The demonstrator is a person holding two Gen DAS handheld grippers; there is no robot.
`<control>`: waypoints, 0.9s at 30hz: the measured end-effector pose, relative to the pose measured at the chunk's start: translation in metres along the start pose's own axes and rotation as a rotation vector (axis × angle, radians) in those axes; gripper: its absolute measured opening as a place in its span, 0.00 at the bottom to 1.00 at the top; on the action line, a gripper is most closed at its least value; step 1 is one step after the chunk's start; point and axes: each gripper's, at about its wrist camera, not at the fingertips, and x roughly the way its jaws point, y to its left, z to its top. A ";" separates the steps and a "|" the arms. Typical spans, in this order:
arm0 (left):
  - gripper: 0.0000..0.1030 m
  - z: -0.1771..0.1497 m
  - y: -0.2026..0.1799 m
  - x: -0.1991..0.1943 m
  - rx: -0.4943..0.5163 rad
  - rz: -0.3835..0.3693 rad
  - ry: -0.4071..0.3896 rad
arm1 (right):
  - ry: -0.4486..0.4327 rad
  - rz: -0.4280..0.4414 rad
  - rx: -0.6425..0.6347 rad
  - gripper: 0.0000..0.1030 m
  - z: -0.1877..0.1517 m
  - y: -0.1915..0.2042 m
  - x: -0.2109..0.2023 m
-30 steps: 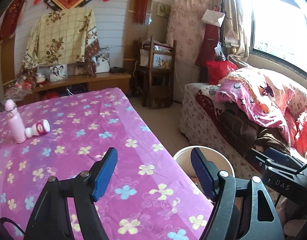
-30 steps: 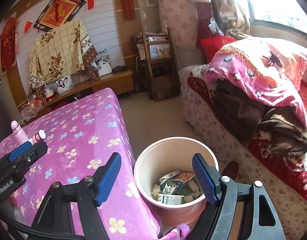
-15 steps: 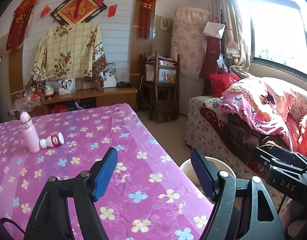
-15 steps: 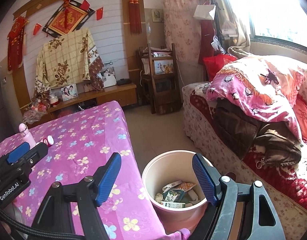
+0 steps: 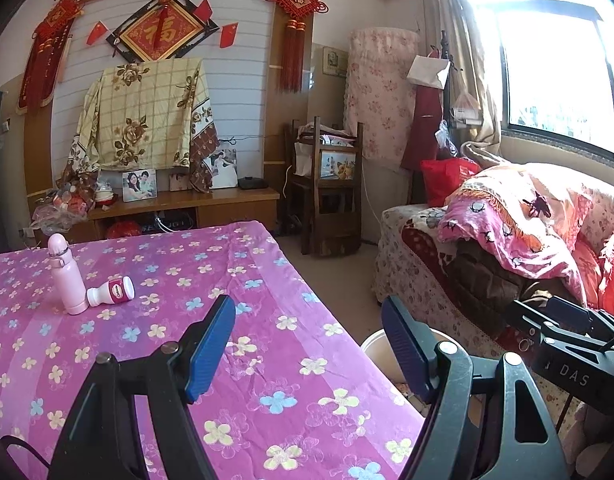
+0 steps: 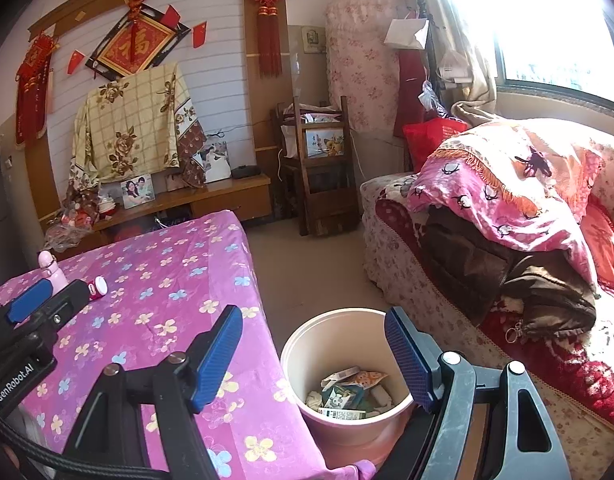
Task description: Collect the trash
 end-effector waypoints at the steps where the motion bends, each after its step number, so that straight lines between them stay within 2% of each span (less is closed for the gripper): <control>1: 0.74 0.000 0.000 0.000 -0.001 0.000 0.000 | -0.002 -0.002 -0.003 0.75 0.000 0.000 0.000; 27: 0.74 -0.003 0.002 0.005 0.012 0.020 0.017 | 0.020 0.019 -0.029 0.75 0.000 0.008 0.006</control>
